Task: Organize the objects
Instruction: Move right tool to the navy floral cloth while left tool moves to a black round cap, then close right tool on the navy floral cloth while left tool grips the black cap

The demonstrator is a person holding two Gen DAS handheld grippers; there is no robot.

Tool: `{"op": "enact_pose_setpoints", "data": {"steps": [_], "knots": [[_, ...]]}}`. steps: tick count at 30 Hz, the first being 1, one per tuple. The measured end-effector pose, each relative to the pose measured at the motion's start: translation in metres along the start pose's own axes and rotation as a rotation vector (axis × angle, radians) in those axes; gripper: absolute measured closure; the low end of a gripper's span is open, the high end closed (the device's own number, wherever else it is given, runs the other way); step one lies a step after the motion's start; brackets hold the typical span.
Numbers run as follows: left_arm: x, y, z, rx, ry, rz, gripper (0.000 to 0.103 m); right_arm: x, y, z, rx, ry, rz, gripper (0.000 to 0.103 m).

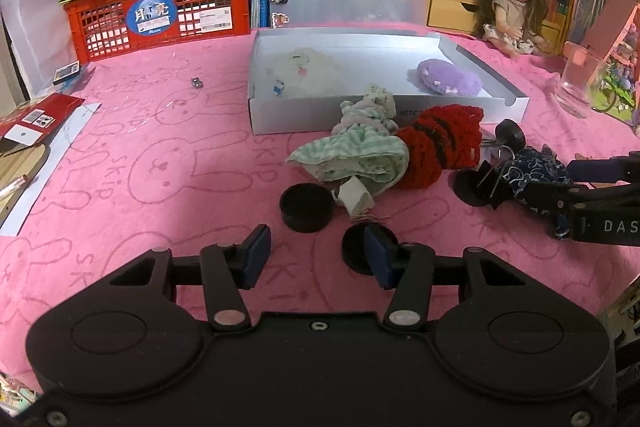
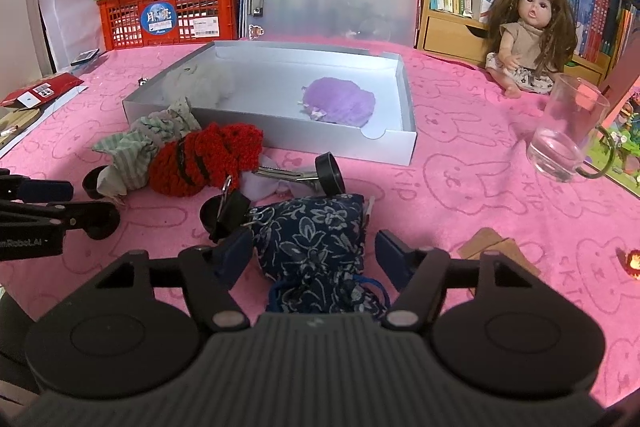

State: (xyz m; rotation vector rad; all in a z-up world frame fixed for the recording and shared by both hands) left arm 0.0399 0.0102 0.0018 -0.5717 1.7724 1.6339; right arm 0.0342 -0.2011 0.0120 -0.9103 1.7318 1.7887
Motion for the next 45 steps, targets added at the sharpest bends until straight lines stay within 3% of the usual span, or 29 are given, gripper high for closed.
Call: {"op": "enact_pose_setpoints", "data": {"steps": [22,28,30,33,39,45], "knots": [[0.005,0.017,-0.028,0.084,-0.073,-0.014,0.053,0.002,0.000,0.000,-0.001,-0.010,0.003,0.027],[0.008,0.010,-0.031,0.081,-0.073,0.015,0.054,0.003,-0.001,-0.001,-0.001,-0.014,0.007,0.029],[0.008,0.009,-0.030,0.075,-0.071,0.012,0.057,0.004,-0.001,-0.001,-0.005,-0.017,0.011,0.033],[0.008,0.008,-0.029,0.059,-0.067,0.009,0.073,0.004,-0.001,0.000,-0.007,-0.018,0.009,0.042],[0.005,0.011,-0.025,0.068,-0.050,0.006,0.073,0.002,0.003,0.004,0.006,-0.011,-0.001,0.053],[-0.002,0.017,-0.028,0.070,-0.058,-0.023,0.073,-0.002,0.010,-0.001,0.003,-0.034,-0.008,0.056]]}}
Point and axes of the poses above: each gripper's, at about its wrist camera, not at the fingertips, and y roughly against the way its jaws point, z to its left, x to its underside, the point moved 1 cm from there along -y, roughly the way its jaws point, and after that the axes turned 2 degrees about z, right-handed, at the moved point
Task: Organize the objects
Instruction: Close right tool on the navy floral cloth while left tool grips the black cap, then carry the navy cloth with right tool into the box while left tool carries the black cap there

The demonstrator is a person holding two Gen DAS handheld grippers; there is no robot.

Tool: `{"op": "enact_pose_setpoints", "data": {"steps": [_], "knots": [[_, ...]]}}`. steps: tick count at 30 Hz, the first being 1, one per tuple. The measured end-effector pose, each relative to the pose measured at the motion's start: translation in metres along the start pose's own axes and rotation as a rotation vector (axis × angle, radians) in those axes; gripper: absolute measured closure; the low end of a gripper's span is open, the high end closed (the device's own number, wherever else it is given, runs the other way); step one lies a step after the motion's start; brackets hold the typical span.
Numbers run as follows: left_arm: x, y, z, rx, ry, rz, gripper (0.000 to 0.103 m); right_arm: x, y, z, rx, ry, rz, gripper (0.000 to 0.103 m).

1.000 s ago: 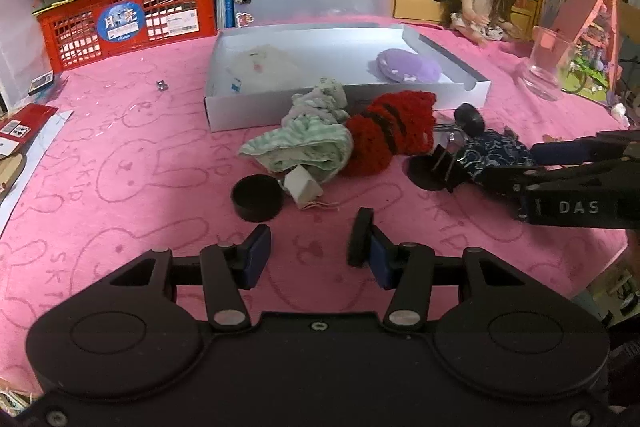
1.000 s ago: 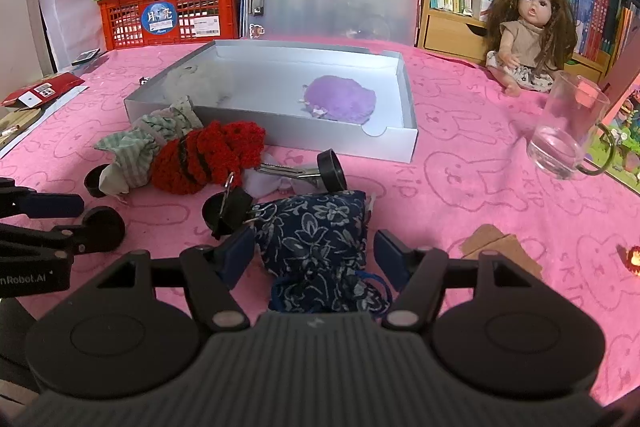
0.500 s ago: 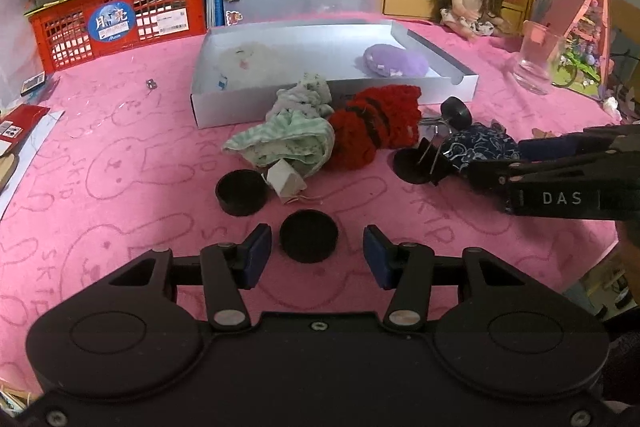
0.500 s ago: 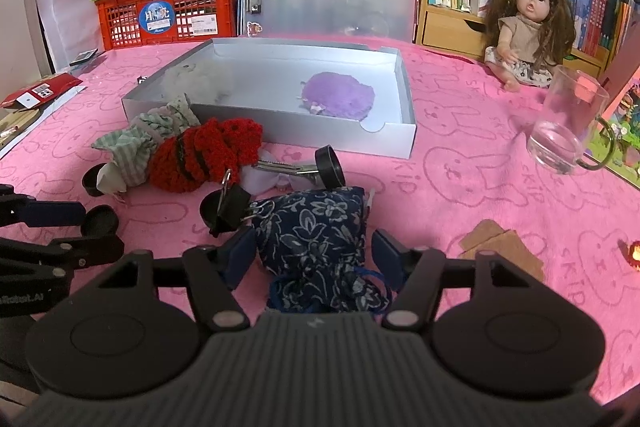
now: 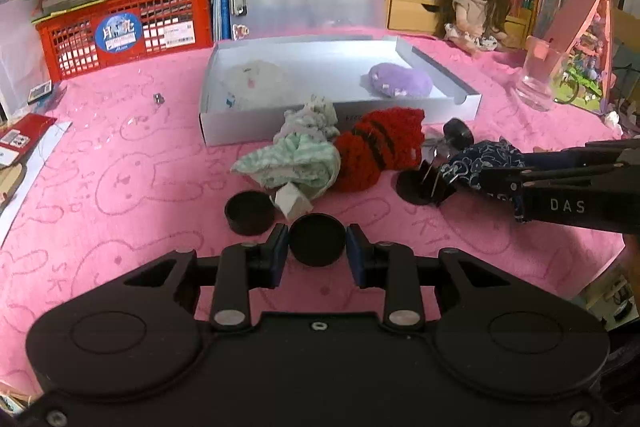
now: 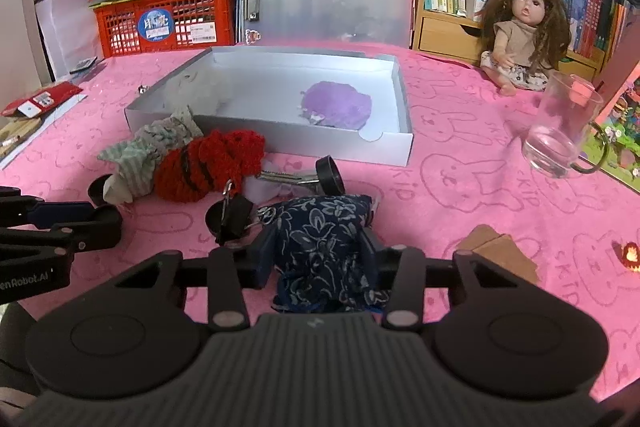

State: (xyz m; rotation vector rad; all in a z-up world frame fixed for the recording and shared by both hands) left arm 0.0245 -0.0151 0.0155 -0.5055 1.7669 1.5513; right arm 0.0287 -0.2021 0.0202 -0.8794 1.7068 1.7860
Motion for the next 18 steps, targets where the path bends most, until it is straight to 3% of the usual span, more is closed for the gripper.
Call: {"op": "enact_pose_setpoints", "data": {"steps": [18], "knots": [[-0.049,0.011,0.005,0.006,0.008,-0.080,0.073,-0.031,0.018,-0.016,0.029,-0.033,-0.086,0.057]]}}
Point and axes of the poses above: each gripper's, at about its wrist camera, not at the fingertips, and y roughly against the way its jaws point, z to its left, x to its underside, the point moved 1 cm from there along -y, roughly the way its jaws point, and after that the axes turned 2 degrees about z, right-handed, at the moved point
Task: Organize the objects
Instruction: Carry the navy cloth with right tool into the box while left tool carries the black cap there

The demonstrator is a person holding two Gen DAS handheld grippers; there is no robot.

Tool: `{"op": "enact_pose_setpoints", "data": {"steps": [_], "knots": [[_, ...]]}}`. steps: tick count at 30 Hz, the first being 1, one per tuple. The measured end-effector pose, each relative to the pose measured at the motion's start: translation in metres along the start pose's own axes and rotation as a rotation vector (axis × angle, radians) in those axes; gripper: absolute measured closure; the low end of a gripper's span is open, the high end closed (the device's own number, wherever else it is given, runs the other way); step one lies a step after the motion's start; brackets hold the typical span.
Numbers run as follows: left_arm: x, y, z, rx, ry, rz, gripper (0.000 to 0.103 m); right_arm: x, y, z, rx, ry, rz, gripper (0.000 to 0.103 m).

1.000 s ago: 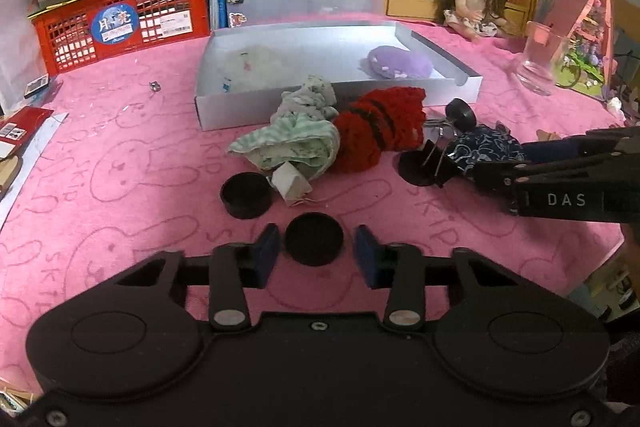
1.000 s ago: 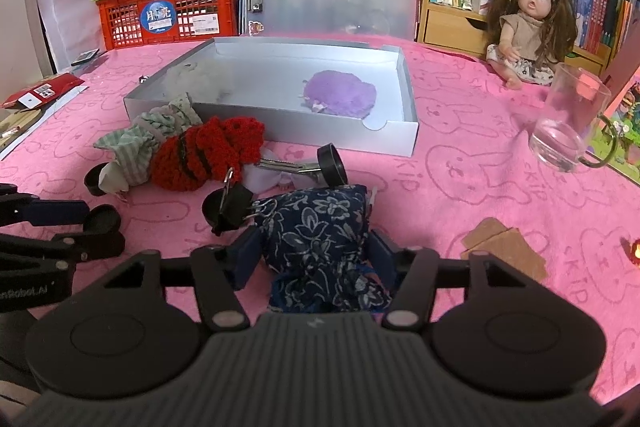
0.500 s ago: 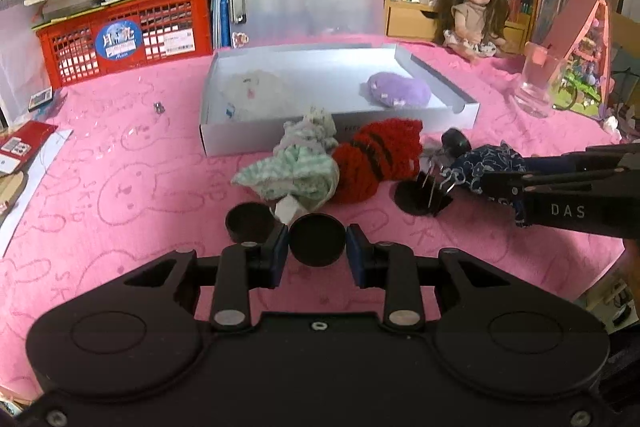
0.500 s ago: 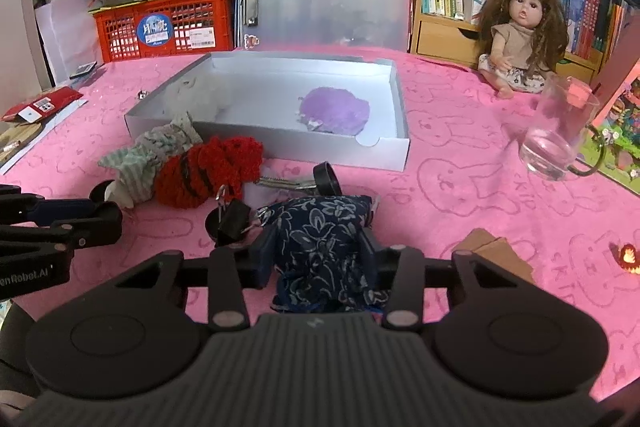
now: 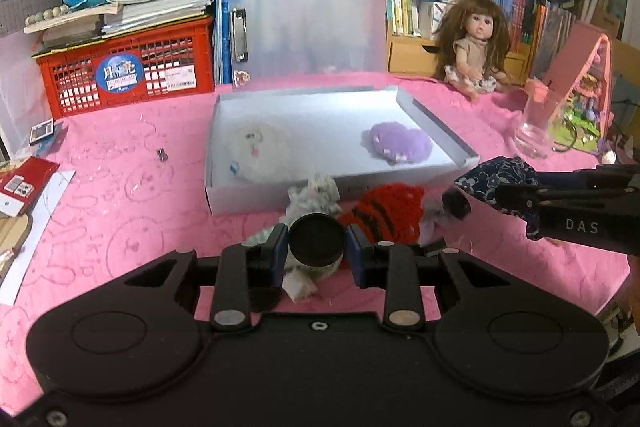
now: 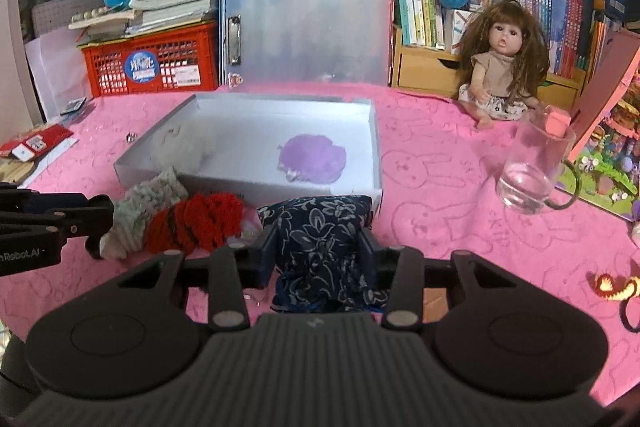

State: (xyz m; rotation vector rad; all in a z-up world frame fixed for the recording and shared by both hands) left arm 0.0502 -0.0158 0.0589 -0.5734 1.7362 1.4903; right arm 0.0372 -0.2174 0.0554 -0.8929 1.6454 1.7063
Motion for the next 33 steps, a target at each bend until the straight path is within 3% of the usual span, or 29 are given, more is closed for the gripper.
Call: {"op": "enact_pose_setpoints", "data": {"steps": [11,33], "knots": [[-0.031,-0.016,0.005,-0.026,0.003,-0.033,0.073,-0.023,-0.015,-0.005,-0.015,-0.020,0.001,0.057],[-0.083,-0.079,0.045,-0.080,0.130,-0.016,0.073,-0.079,-0.068,-0.014,-0.028,-0.081,0.039,0.057]]}}
Point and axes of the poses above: each gripper's, at about its wrist camera, not at the fingertips, and y roughly against the way its jaws point, z to its left, x to its underside, the point moved 1 cm from there along -y, roughly the way its jaws point, and after that the axes turned 2 degrees about z, right-handed, at the moved point
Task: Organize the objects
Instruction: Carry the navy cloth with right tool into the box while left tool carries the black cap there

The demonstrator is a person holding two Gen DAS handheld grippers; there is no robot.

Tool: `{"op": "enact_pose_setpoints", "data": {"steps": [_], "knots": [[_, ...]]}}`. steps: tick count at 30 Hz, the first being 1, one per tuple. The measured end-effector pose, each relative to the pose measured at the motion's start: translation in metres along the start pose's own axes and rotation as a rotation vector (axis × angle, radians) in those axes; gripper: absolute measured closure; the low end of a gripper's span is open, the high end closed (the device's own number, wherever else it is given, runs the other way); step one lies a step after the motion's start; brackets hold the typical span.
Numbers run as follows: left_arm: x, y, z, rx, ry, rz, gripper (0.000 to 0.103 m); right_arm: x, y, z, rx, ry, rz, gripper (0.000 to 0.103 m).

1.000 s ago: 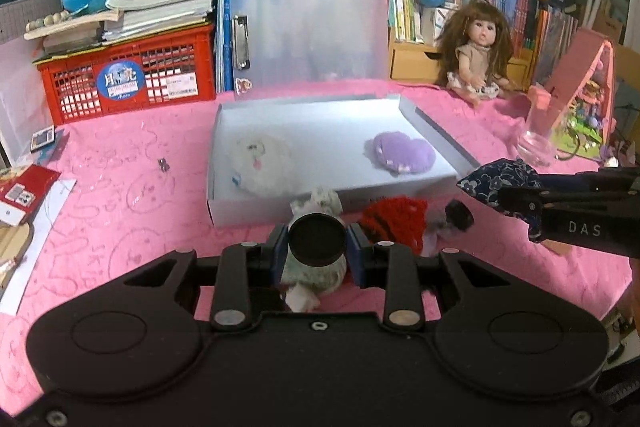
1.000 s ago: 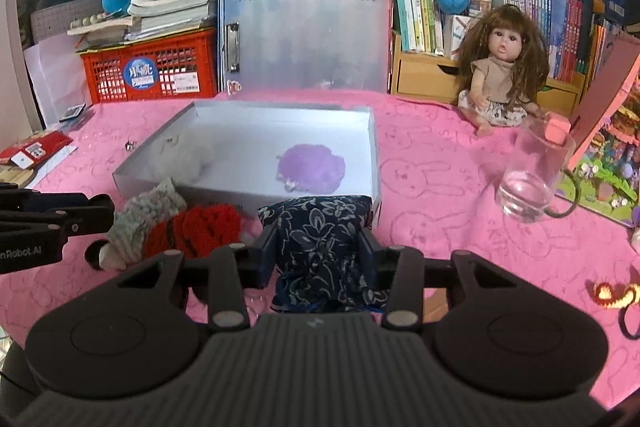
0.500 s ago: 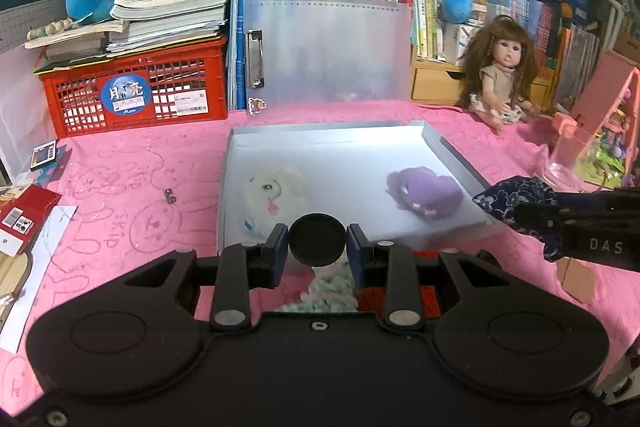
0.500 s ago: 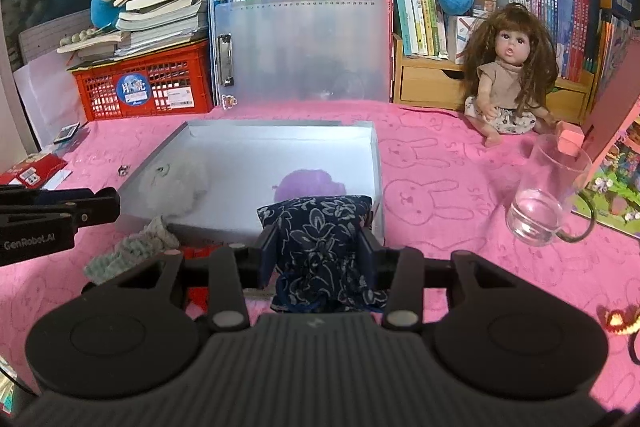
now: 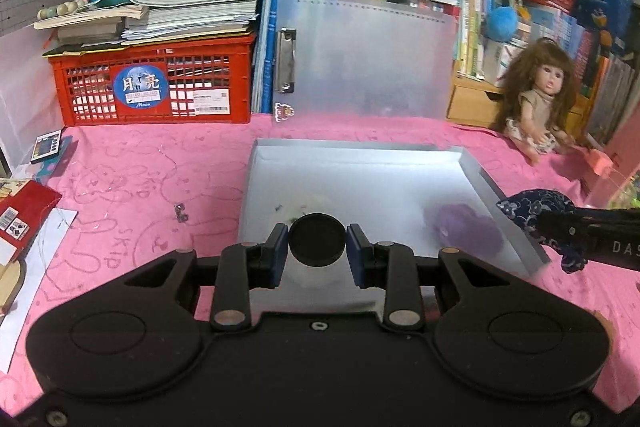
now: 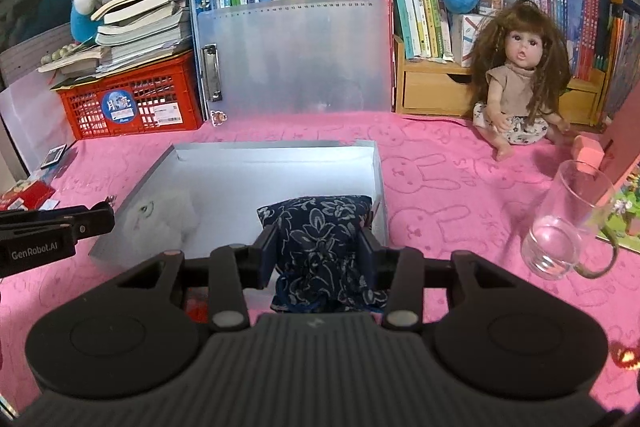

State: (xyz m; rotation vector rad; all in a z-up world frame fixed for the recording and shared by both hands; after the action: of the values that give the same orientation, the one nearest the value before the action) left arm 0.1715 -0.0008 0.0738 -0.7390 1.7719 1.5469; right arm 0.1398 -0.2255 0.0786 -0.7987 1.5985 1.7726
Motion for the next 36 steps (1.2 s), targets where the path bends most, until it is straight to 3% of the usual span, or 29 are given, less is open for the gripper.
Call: {"op": "enact_pose_setpoints", "data": {"steps": [24,27,29,36], "knots": [[-0.045,-0.100,0.009,-0.028,0.038,0.075,0.073,-0.054,-0.091,-0.006,-0.022,-0.046,0.109,0.057],[-0.049,-0.112,0.014,0.006,0.040,0.037,0.073,-0.060,-0.108,-0.006,-0.008,-0.047,0.135,0.057],[-0.052,-0.122,0.014,-0.041,0.026,0.063,0.073,-0.063,-0.116,-0.006,0.000,-0.046,0.147,0.057],[-0.055,-0.150,0.020,-0.056,0.034,0.114,0.073,-0.066,-0.140,-0.007,-0.012,-0.082,0.188,0.056]]}}
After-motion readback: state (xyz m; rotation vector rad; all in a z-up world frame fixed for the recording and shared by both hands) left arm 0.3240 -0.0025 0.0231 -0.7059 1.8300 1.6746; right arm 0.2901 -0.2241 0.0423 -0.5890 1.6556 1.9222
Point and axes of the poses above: each gripper's, at about its wrist camera, not at the fingertips, and y roughly against the way its jaws point, z to its left, x to its underside, the point moved 1 cm from there along -y, roughly the way its jaws point, and after that the axes turned 2 degrees about z, right-handed, at the moved point
